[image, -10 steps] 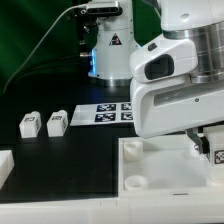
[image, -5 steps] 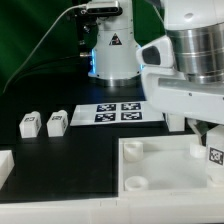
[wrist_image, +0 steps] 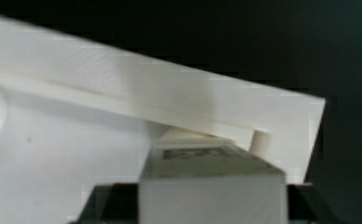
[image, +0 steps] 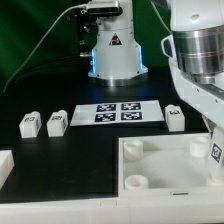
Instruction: Assemble one leg
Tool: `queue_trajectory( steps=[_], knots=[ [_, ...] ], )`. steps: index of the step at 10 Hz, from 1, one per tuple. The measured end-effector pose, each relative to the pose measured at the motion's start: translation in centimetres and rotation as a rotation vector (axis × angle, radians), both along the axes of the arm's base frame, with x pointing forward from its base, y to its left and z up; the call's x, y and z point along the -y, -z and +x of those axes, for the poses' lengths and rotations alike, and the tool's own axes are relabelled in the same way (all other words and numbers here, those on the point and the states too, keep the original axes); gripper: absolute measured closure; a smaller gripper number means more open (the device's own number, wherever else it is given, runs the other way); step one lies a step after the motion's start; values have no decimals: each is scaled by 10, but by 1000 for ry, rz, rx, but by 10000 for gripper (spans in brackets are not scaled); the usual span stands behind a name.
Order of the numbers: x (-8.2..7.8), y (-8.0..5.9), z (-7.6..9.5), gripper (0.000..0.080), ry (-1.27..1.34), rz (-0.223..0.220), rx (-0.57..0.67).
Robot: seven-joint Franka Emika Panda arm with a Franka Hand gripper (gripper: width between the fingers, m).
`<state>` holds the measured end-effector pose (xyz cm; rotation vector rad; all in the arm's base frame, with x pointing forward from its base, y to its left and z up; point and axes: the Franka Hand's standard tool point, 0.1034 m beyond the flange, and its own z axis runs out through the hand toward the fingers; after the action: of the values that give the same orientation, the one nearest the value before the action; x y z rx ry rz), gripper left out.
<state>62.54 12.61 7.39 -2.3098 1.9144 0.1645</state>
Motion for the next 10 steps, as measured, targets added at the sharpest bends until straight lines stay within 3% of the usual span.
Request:
queue_trajectory(
  steps=[1,2,3,5,6,8,9,10],
  knots=[
    [10,3,8,502,151,27,67],
    [14,3,3,502,260,60,124],
    [10,3,0,502,233,61,118],
    [10,4,1,264,225,60,119],
    [10,4,0,182,163,55,131],
    [4,7,-7,157,19,58,94],
    [-3,4,-10,157,-241,18,79],
    [-2,3,-6,151,-322,14,112]
  ],
)
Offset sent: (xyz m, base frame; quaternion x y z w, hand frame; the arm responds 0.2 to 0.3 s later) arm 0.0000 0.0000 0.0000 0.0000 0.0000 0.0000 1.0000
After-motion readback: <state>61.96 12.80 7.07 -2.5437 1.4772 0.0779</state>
